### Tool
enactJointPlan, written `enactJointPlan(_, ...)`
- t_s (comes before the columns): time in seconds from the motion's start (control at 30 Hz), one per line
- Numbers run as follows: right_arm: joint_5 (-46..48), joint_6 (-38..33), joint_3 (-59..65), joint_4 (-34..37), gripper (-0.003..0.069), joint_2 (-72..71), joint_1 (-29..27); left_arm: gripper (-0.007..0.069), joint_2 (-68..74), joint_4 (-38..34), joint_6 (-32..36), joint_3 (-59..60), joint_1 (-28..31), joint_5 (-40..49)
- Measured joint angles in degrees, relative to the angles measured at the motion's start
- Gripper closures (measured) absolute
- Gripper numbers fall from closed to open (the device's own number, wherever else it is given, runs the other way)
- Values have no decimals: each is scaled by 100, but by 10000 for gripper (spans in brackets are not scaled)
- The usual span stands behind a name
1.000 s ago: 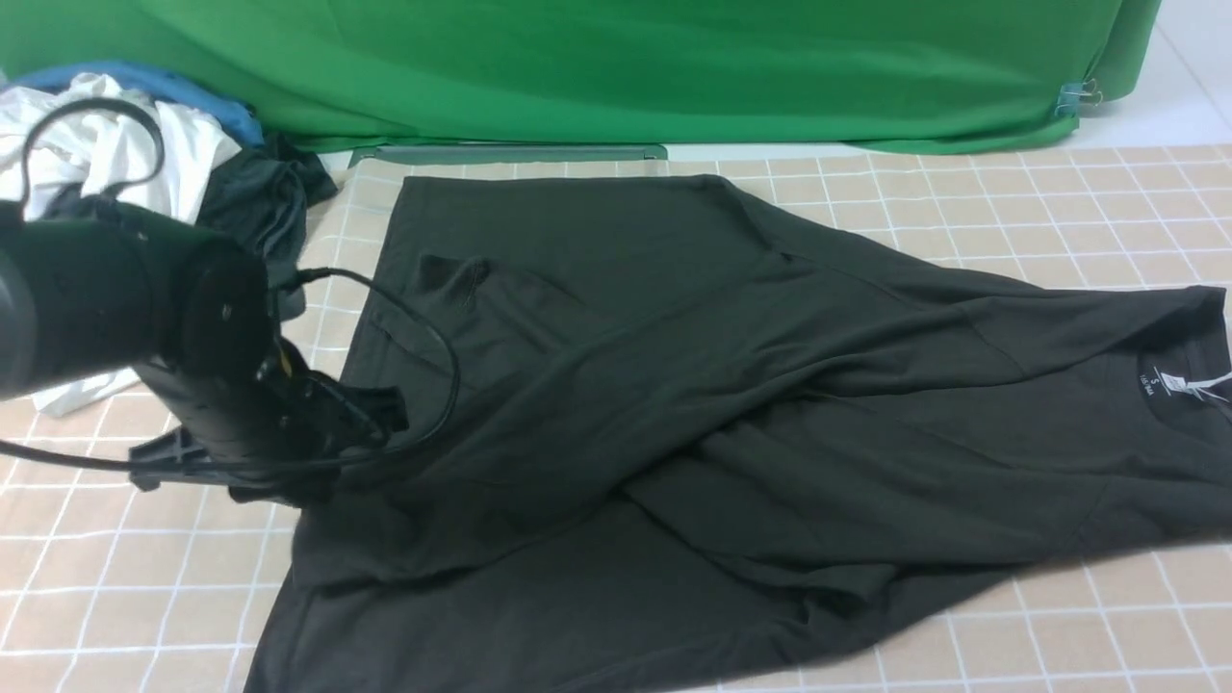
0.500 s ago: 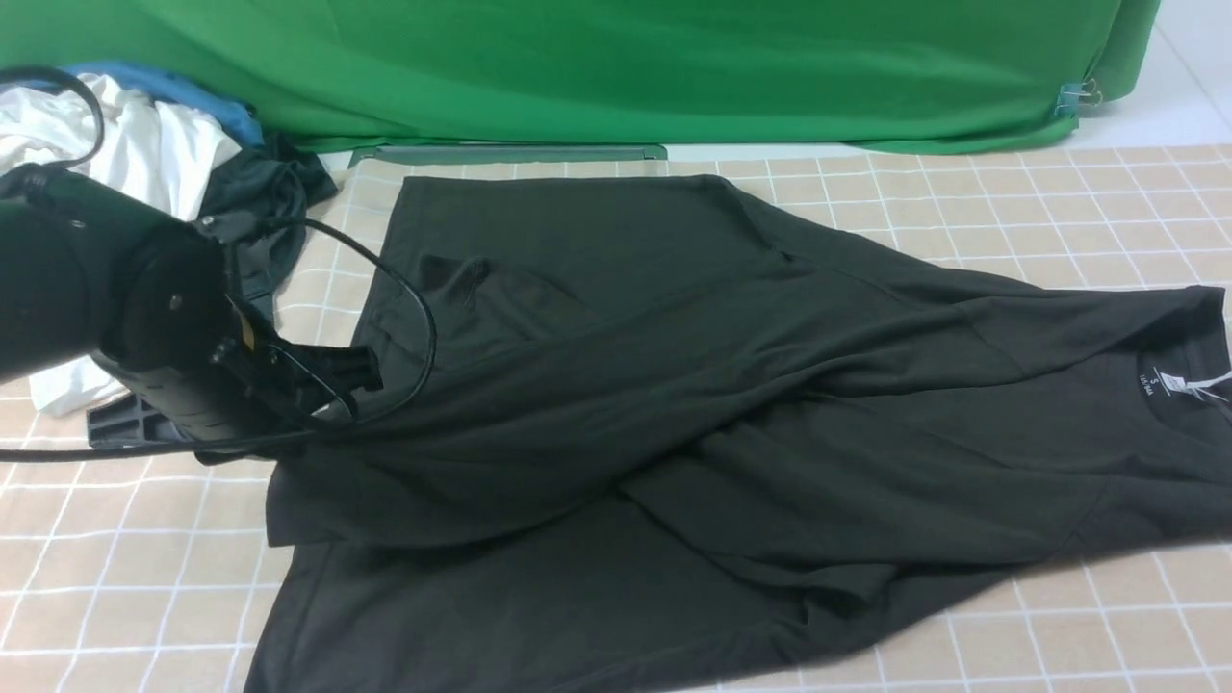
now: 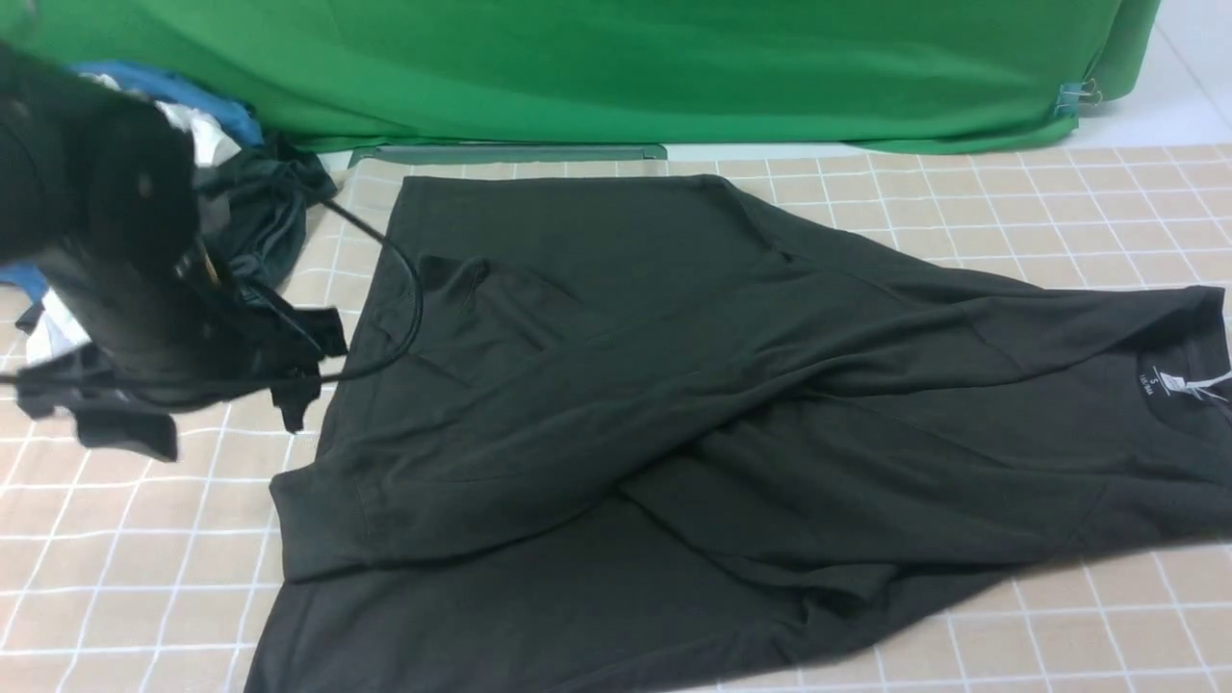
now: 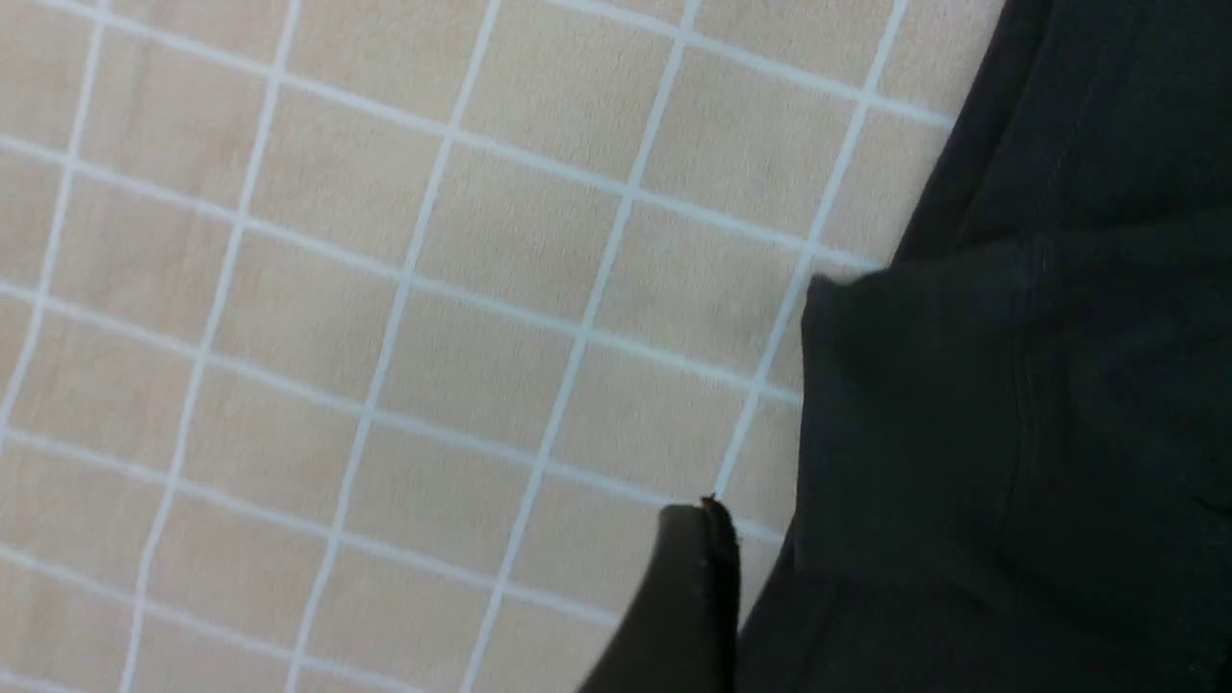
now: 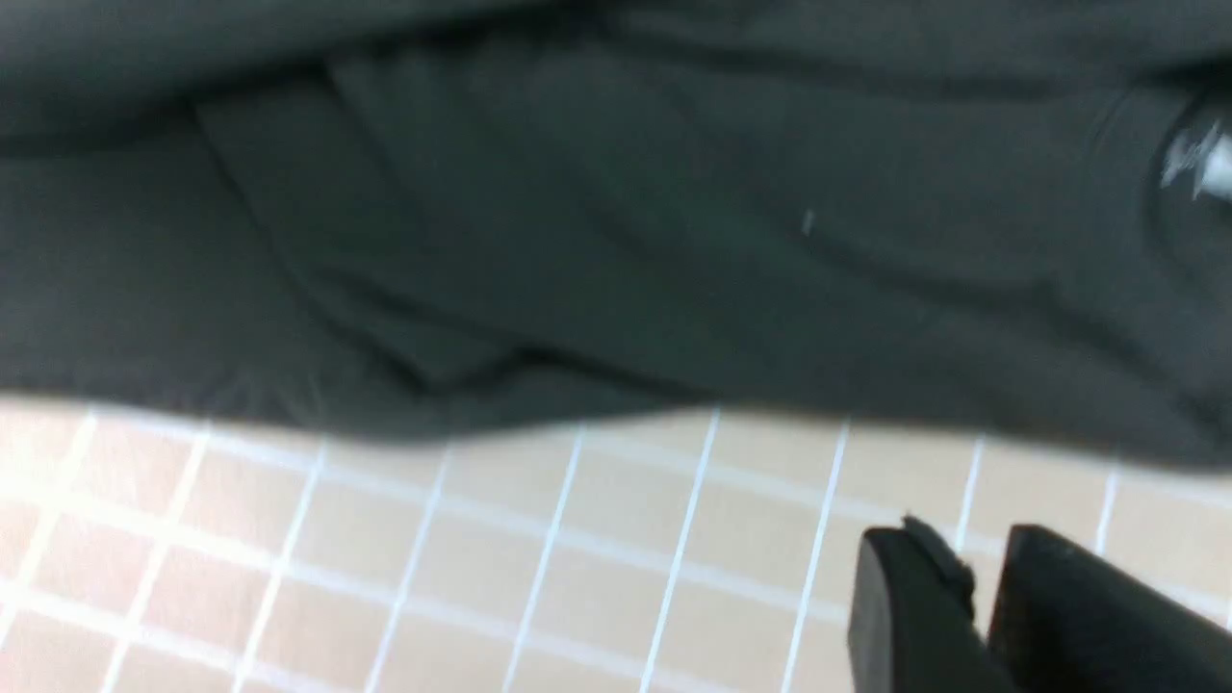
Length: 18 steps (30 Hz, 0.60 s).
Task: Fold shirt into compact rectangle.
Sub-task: 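Grasp the near edge of the shirt at its hem and shoulder corners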
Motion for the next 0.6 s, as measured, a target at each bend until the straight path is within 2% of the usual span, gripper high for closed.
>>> enactJointPlan(0.1,69,-55,0,0,430,518,0,27,-98,-524,387,-13,0,600)
enactJointPlan(0.3,74,-55,0,0,316,1287,0,54,-266,-1702,950,963,0,704)
enactJointPlan(0.5,-10,-55,0,0,288,1416,0,69,-263,-2074,1237,2395,0,-365)
enactJointPlan(0.6,-41,-60,0,0,286,1416,0,69,-207,-2032,1282,2751,0,-835)
